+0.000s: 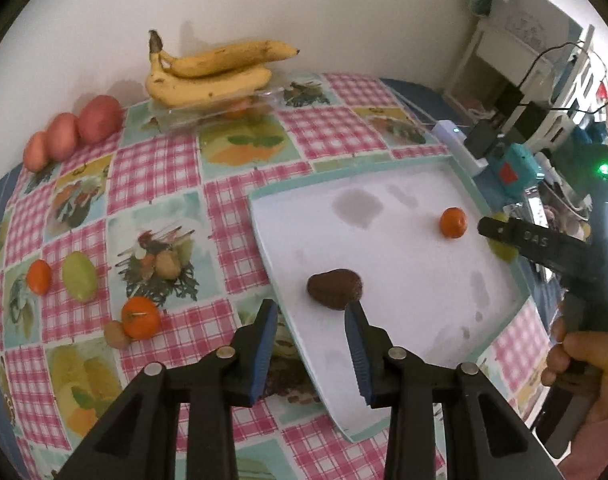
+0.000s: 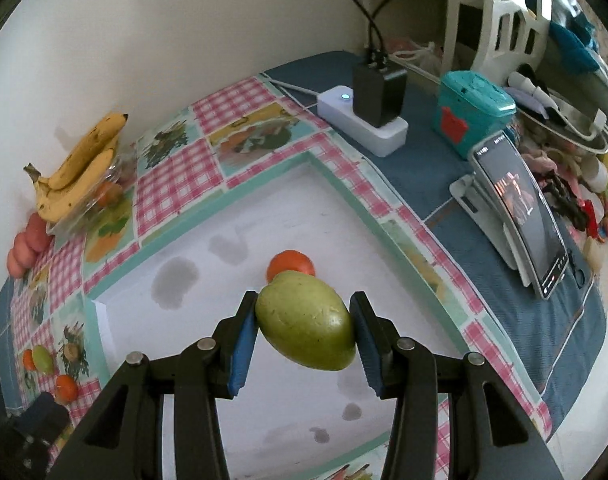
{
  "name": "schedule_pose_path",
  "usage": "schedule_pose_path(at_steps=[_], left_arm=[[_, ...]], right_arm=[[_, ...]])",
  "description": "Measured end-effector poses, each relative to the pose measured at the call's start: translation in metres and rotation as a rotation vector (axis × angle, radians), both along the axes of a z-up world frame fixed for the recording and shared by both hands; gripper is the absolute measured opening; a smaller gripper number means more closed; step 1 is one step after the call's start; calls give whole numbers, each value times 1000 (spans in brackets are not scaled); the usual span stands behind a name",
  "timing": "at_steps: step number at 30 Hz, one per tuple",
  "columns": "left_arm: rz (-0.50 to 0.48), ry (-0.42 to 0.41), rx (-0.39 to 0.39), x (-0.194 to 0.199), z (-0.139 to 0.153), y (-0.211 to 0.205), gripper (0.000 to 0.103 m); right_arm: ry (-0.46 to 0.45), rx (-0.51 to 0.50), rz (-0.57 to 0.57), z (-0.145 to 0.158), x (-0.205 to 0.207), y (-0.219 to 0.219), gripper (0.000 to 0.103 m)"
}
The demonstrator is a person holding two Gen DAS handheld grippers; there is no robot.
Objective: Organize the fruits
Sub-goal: 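Carry the avocado in the left tool while the right tool carries the pear to the tray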
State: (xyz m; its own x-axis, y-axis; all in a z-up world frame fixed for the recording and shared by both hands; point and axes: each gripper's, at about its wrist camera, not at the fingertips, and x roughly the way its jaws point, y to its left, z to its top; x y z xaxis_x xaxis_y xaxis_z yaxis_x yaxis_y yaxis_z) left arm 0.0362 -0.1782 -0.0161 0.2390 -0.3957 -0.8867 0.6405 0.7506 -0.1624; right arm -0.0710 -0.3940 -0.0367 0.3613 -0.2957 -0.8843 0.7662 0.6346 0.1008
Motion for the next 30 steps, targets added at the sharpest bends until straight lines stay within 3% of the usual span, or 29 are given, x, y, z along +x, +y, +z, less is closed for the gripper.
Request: schedule_pose_path(at_steps=[7, 16, 21, 24, 30], left_arm=[[104, 37, -4, 23, -7, 31, 37], [170, 149, 48, 32, -45, 46, 41], [224, 255, -16, 37, -61, 55, 49], [233, 299, -29, 38, -69, 56, 49], [220, 297, -18, 36, -73, 49, 48]], right_arm=[[-11, 32, 3, -4, -1, -2, 48], [-10, 46, 40, -5, 3, 11, 48], [-10, 47, 57, -5, 4, 14, 48], [-11, 51, 59, -6, 4, 13, 48], [-12, 56, 55, -7, 4, 11, 48]])
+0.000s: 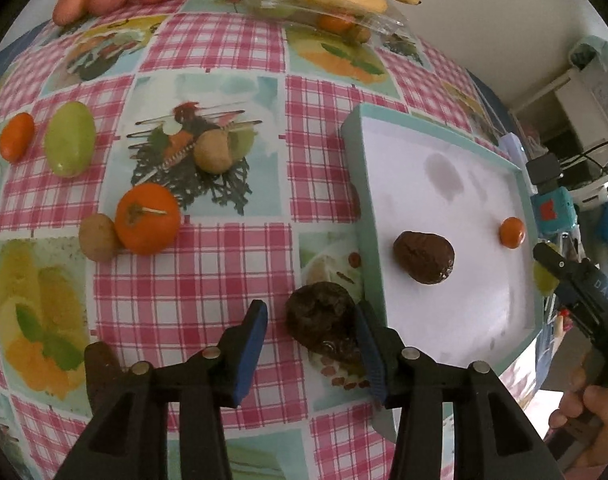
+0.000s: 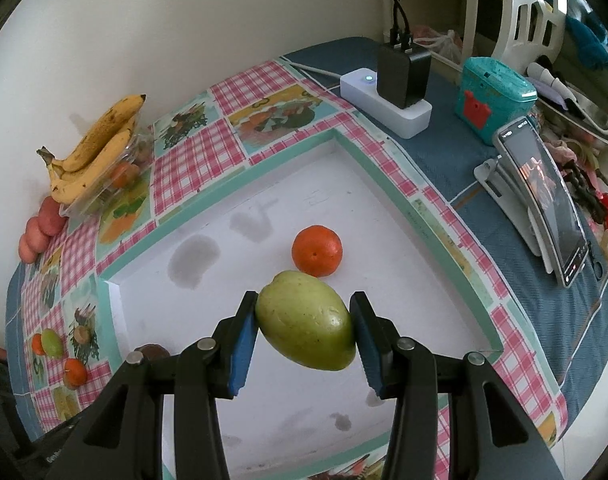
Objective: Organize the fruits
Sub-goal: 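Carry the avocado in the left tool while the right tool carries the pear to the tray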
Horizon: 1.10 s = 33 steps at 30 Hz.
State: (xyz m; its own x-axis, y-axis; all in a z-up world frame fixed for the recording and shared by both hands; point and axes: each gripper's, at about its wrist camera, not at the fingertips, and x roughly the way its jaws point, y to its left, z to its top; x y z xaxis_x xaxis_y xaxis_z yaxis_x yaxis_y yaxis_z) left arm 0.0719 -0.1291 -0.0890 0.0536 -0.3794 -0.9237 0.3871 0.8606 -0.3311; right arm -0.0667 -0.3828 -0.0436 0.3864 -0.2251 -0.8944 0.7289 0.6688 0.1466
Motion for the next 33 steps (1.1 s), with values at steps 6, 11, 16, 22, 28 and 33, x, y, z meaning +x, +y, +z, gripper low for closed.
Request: schedule_pose_path(at_steps=[6, 11, 16, 22, 28, 33], left_arm=[[18, -13, -4, 2, 1, -1, 37], [104, -56, -24, 12, 12, 17, 37], [66, -118, -109, 7, 40, 10, 37], [-46, -161, -141, -10, 56, -17, 37], [-154, -167, -118, -31, 51, -45, 37], [-233, -167, -77, -49, 42, -64, 37]], right_arm=[[1, -1, 2, 0, 0, 0, 48], [1, 5, 0, -2, 0, -1, 48], [9, 10, -25, -8, -4, -8, 48], [12, 7, -88, -10, -17, -22, 48], [26, 9, -120, -15, -22, -30, 48], [46, 19, -113, -22, -20, -31, 48]])
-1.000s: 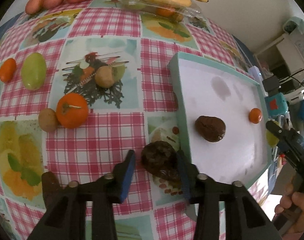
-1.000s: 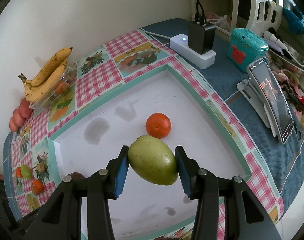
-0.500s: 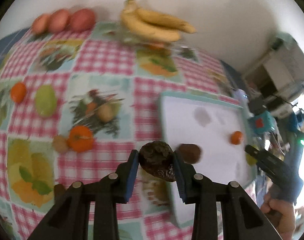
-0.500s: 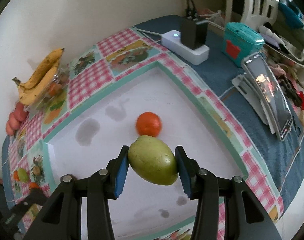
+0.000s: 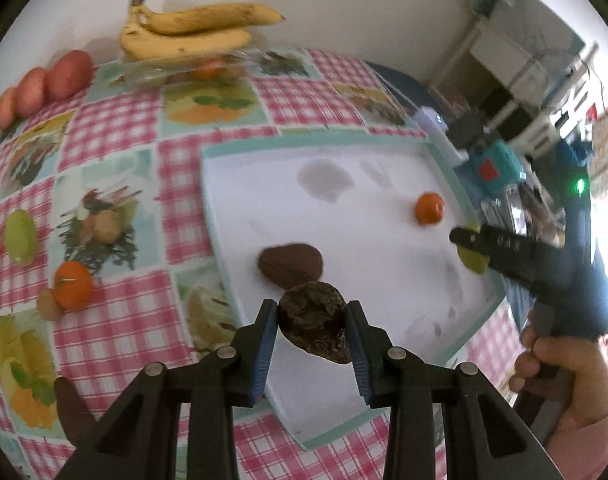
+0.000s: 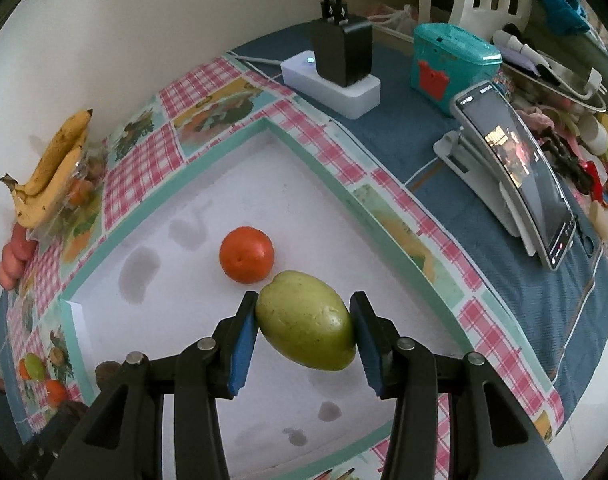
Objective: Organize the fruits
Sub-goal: 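Carry the avocado in the left tool while the right tool carries the pear to the tray, then open the left tool on the tray while the right tool releases the pear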
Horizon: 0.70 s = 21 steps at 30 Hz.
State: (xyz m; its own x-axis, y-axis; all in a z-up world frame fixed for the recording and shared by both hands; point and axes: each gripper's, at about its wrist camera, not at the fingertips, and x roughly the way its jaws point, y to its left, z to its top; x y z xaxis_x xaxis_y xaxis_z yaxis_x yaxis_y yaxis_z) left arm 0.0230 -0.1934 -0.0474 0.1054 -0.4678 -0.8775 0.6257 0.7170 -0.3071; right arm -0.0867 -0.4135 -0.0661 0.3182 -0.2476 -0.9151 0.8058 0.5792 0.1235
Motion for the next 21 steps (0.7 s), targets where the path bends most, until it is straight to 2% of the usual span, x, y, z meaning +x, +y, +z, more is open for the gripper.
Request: schedule_pose_path(at_steps=[5, 10, 21], left_arm=[[-49, 7, 57, -10, -15, -13, 37], [-55, 13, 93, -10, -25, -19, 37], [-50, 12, 103, -9, -29, -21, 38]], right_arm=[[13, 12, -10, -6, -1, -3, 48], [30, 20, -3, -12, 1, -2, 48], [63, 26, 12, -20, 6, 1, 48]])
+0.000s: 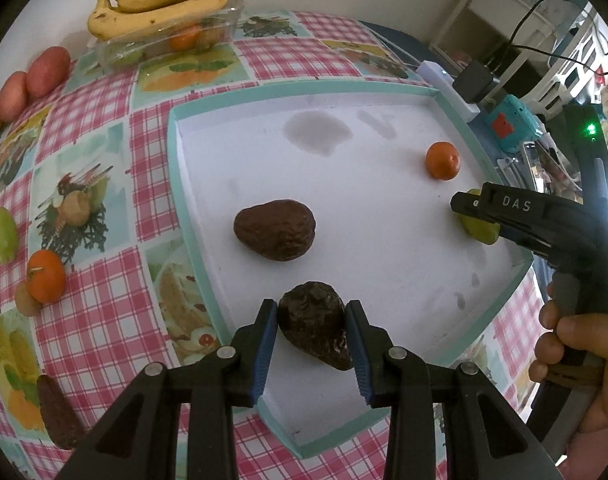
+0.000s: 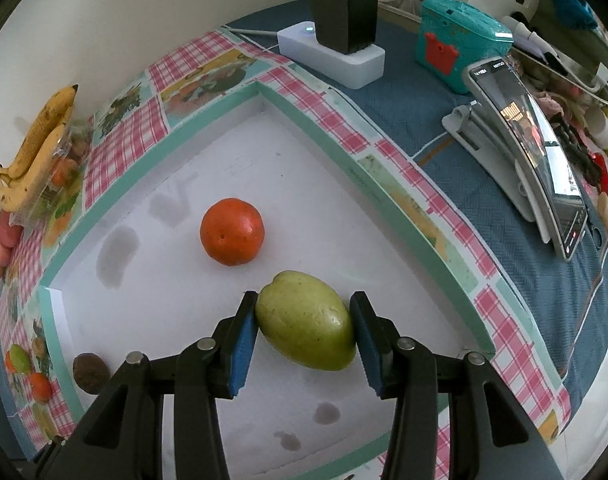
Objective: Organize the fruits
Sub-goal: 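Open the left tool on the tray while the right tool releases the pear, then withdraw both tools from the tray toward the remaining fruit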
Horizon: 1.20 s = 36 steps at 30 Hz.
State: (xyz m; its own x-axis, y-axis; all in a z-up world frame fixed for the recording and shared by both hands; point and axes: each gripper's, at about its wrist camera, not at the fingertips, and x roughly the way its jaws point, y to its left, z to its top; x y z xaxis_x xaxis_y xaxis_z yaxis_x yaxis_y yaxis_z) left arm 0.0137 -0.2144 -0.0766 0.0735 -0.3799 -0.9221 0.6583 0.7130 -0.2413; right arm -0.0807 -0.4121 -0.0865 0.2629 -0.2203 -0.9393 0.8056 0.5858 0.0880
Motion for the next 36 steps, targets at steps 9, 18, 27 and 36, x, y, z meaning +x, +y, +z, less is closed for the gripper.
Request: schedule_pose_path(at_steps=[9, 18, 27, 36], left_arm=[[-18, -24, 25, -3, 3, -3, 63], [-19, -99, 44, -7, 23, -1, 81], [81, -138, 53, 6, 41, 26, 103], [341, -249, 75, 50, 61, 86, 103]], right_arm=[[22, -18, 33, 0, 6, 1, 55], [-11, -54, 45, 13, 8, 4, 77], [-43, -117, 46, 26, 7, 10, 91], [-58, -187, 129, 36, 17, 39, 91]])
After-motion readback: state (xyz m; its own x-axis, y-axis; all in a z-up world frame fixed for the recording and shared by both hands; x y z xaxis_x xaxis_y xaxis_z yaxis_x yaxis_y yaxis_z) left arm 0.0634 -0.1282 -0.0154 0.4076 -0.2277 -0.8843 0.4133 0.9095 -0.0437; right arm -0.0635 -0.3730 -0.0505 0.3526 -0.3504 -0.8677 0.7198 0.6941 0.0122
